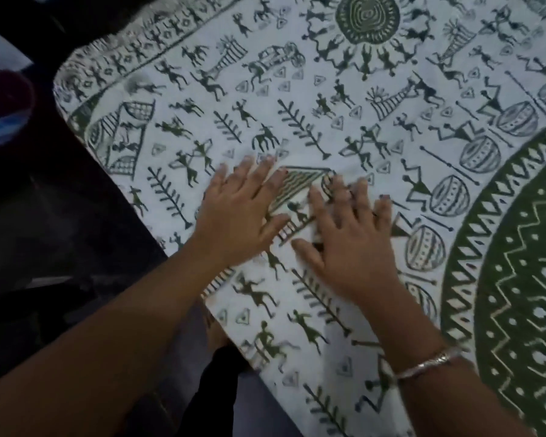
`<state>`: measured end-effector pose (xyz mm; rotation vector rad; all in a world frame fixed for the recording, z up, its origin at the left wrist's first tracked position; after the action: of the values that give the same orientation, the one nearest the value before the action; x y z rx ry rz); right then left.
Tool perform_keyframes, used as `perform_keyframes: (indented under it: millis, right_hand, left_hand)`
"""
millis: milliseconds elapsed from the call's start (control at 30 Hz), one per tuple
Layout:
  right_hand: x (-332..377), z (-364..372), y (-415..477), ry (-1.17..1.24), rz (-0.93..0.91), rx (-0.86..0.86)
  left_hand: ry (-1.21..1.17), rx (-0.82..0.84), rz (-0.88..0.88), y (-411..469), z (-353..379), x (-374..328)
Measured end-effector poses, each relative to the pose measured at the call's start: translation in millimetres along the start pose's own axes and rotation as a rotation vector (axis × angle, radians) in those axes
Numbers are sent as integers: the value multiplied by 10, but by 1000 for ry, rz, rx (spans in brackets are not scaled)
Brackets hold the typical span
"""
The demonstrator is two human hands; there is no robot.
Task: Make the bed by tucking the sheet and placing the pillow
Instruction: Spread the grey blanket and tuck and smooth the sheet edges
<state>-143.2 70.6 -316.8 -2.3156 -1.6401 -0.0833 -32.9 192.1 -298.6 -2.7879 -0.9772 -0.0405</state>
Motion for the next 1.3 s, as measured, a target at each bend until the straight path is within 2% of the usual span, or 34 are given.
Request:
perform_keyframes:
  millis: [67, 133, 200, 300, 400, 467, 533, 600, 700, 767, 833, 967, 1100, 1200, 1267, 1300]
  right_hand:
    - [-128, -51, 153, 1, 167, -24]
    - [-72, -66, 302, 49, 336, -37]
    - [241, -66, 499, 61, 362, -40]
    - [893, -46, 859, 32, 140, -6]
    - [1368, -55, 1229, -9, -135, 7]
    - [1457, -116, 1484, 3, -86, -24]
    - [1470, -153, 1714, 44, 110, -58]
    - [1662, -136, 1911, 50, 179, -54]
    - [2211, -87, 2172, 35, -10, -24]
    - [2516, -94, 2318, 23, -169, -24]
    - [2688, -133, 2446, 18, -255, -30]
    - [2878, -129, 2531, -39, -249, -6]
    - [3088, -102, 2634, -102, -365, 52]
    - [3076, -185, 2705, 39, -476, 65]
    - [2954, -308, 2713, 221, -434, -43]
    - [2844, -358, 2726, 243, -354, -119]
  left_hand:
    - [-25, -17, -33, 59, -17, 276]
    - [-17, 4, 38, 91, 3, 337]
    - [19, 4, 80, 139, 23, 467]
    - [70, 20, -81, 277, 42, 1088]
    - [19, 16, -227, 406, 44, 1674]
    - [10, 37, -177, 470, 40, 1833]
    - [30, 45, -138, 524, 37, 2086]
    - [-4, 36, -224, 525, 63, 2521]
    - [-147, 18, -362, 455, 126, 3021]
    - [-152, -32, -353, 435, 72, 3059]
    - [-139, -94, -350, 424, 1, 3093]
    - [-292, -80, -340, 355, 62, 3275]
    - [-311, -93, -347, 299, 129, 3291]
    - [-265, -214, -426, 269, -9, 3272]
    - [-240, -331, -333, 311, -128, 3154]
    - [-234, -323, -253, 369, -160, 3083]
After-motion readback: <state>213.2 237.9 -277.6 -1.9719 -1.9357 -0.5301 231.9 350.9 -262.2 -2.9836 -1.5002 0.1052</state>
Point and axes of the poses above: each hand's wrist, its own y-axis towards the middle knuckle, its own z-axis out of the palm, x = y × z, the point moved 6 cm from there along y, towards the middle knuckle, and after that the axes turned 5 degrees about y, right-handed, at the moved point
